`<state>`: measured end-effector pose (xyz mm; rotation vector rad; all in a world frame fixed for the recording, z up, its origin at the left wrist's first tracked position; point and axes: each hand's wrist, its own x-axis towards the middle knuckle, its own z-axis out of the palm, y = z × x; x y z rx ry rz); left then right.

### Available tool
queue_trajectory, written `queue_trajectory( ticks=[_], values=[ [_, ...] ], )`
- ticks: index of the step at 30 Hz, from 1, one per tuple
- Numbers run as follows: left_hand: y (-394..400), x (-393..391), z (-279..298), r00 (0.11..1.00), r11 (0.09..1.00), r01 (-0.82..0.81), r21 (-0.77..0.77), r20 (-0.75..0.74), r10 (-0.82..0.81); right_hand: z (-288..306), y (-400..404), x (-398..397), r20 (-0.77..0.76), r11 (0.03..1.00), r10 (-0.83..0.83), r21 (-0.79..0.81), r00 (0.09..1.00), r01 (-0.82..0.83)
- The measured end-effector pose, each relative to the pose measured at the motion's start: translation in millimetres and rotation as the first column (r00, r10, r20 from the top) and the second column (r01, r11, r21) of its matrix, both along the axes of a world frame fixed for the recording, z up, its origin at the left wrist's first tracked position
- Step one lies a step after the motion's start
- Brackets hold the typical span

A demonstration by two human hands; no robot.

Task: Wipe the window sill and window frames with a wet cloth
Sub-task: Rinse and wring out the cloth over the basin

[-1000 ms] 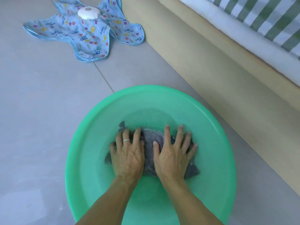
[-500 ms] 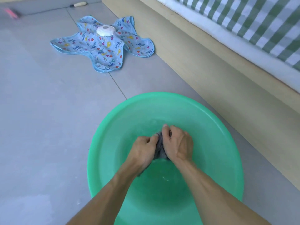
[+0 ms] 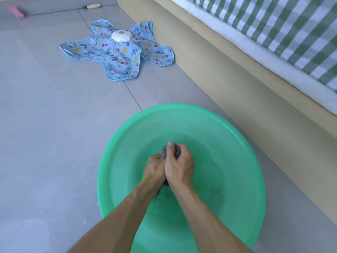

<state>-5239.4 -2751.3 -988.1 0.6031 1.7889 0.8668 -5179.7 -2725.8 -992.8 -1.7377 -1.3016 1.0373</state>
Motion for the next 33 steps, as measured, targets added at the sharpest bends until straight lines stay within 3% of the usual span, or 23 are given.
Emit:
queue_trajectory(
  ticks=[1, 3, 5, 6, 8, 9, 11, 12, 14, 15, 17, 18, 20, 22, 23, 25, 27, 29, 31, 32, 33],
  values=[
    [1, 3, 9, 0.995, 0.999, 0.039, -0.026, 0.091, -0.036, 2, 5, 3, 0.078, 1.000, 0.011, 0.021, 0.997, -0.012],
    [3, 7, 18, 0.986, 0.989, 0.147, -0.030, 0.084, -0.144, 1, 17, 17, 0.301, 0.994, 0.030, 0.090, 0.953, -0.060],
    [6, 8, 16, 0.961, 0.979, 0.200, -0.040, -0.189, -0.204, -6, 28, 32, 0.522, 0.961, -0.030, 0.250, 0.853, -0.119],
    [6, 7, 12, 0.900, 0.976, 0.209, -0.058, -0.380, -0.216, -11, 31, 36, 0.579, 0.953, -0.034, 0.265, 0.814, -0.149],
    [1, 4, 1, 0.680, 0.958, 0.254, -0.135, -0.679, -0.276, -23, 27, 39, 0.646, 0.976, 0.011, 0.160, 0.763, -0.149],
    [-3, 3, -4, 0.611, 0.948, 0.280, -0.154, -0.733, -0.300, -32, 22, 42, 0.681, 0.985, 0.076, 0.064, 0.729, -0.162],
    [-8, -6, -17, 0.571, 0.935, 0.318, -0.154, -0.756, -0.319, -43, 9, 44, 0.725, 0.971, 0.183, -0.027, 0.664, -0.238],
    [-8, -9, -24, 0.593, 0.936, 0.328, -0.127, -0.743, -0.309, -42, 5, 42, 0.710, 0.962, 0.239, -0.078, 0.662, -0.263],
    [-6, -14, -31, 0.687, 0.953, 0.303, -0.015, -0.690, -0.229, -27, 5, 28, 0.404, 0.974, 0.221, -0.129, 0.887, -0.184],
    [-5, -14, -30, 0.748, 0.960, 0.277, 0.051, -0.638, -0.182, -21, 7, 20, 0.269, 0.980, 0.186, -0.120, 0.945, -0.158],
    [-2, -12, -21, 0.869, 0.972, 0.201, 0.122, -0.481, -0.119, -2, 8, 5, 0.049, 0.981, 0.113, -0.163, 0.992, -0.104],
    [-1, -11, -14, 0.931, 0.980, 0.157, 0.125, -0.349, -0.105, 8, 8, -2, 0.021, 0.986, 0.081, -0.146, 0.997, -0.077],
    [-2, -7, 1, 0.987, 0.984, 0.157, 0.086, -0.054, -0.153, 16, 9, -2, 0.167, 0.993, 0.090, -0.090, 0.982, -0.076],
    [-5, -4, 10, 0.970, 0.970, 0.239, 0.040, 0.036, -0.240, 14, 18, 16, 0.430, 0.993, 0.116, -0.041, 0.895, -0.110],
    [-6, -5, 12, 0.963, 0.963, 0.269, 0.029, -0.024, -0.268, 13, 24, 27, 0.545, 0.988, 0.140, -0.027, 0.827, -0.150],
    [-7, -11, 9, 0.914, 0.951, 0.310, 0.018, -0.280, -0.293, 8, 32, 46, 0.726, 0.954, 0.229, -0.037, 0.648, -0.296],
    [-5, -17, 6, 0.741, 0.916, 0.391, -0.093, -0.559, -0.373, 6, 36, 57, 0.790, 0.875, 0.381, -0.140, 0.481, -0.463],
    [-6, -24, 3, 0.586, 0.862, 0.449, -0.233, -0.652, -0.482, 10, 36, 58, 0.729, 0.733, 0.587, -0.294, 0.352, -0.614],
    [-6, -31, -4, 0.559, 0.807, 0.525, -0.270, -0.606, -0.566, 11, 30, 53, 0.739, 0.572, 0.666, -0.420, 0.101, -0.704],
    [-7, -34, -8, 0.569, 0.801, 0.545, -0.247, -0.593, -0.570, 10, 26, 50, 0.787, 0.549, 0.618, -0.436, -0.006, -0.713],
    [-8, -35, -10, 0.581, 0.802, 0.558, -0.213, -0.589, -0.561, 8, 24, 48, 0.835, 0.574, 0.550, -0.405, -0.032, -0.712]
  ],
)
